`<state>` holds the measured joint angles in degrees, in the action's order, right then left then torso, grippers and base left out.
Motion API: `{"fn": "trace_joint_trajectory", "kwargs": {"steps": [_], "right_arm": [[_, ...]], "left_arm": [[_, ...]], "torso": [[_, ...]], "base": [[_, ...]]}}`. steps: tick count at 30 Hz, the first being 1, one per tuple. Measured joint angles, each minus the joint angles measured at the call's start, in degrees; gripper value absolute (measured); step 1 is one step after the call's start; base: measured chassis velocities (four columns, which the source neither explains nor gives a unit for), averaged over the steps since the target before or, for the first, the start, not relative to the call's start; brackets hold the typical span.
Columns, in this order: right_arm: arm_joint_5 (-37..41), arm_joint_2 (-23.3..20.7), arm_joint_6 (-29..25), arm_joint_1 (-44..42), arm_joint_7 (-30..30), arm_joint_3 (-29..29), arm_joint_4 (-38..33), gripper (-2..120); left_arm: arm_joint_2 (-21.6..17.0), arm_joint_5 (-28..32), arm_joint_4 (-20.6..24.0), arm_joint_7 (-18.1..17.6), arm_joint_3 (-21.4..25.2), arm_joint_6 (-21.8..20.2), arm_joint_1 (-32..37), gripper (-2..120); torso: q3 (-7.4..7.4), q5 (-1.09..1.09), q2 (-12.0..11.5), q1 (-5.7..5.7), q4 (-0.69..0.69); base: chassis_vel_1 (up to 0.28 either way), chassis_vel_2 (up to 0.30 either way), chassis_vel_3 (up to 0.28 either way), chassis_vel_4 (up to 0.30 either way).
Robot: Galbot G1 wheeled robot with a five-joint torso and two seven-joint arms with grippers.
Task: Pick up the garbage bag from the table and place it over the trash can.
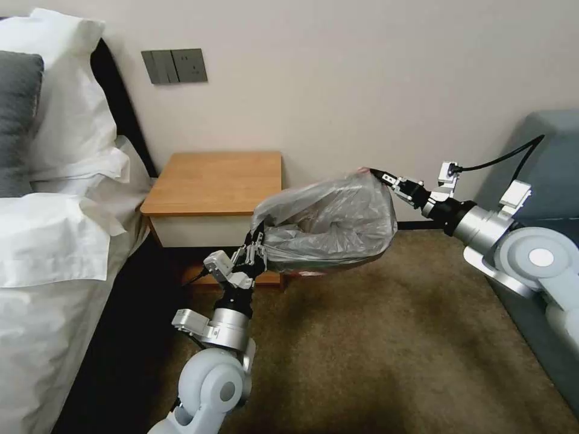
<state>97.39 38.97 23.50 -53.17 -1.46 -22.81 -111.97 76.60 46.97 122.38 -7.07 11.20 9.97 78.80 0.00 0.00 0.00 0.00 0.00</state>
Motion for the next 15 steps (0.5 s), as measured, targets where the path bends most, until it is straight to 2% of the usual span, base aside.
{"fn": "trace_joint_trajectory", "kwargs": {"steps": [6, 15], "right_arm": [[-4.91, -0.09, 0.58, -0.01, -3.01, 1.89, 2.75, 0], [-10.70, 1.48, 0.55, 4.35, -6.22, 7.02, 7.17, 0]], "left_arm": [[0.34, 3.08, 0.58, -0.64, 0.03, -1.29, -0.17, 11], [0.31, 4.46, 1.30, -0.55, 0.37, -2.23, 0.19, 11]], "torso": [[0.00, 0.00, 0.00, 0.00, -0.01], [0.00, 0.01, 0.00, 0.00, 0.01]], "base": [[0.000, 0.000, 0.000, 0.000], [0.000, 0.000, 0.000, 0.000]]}}
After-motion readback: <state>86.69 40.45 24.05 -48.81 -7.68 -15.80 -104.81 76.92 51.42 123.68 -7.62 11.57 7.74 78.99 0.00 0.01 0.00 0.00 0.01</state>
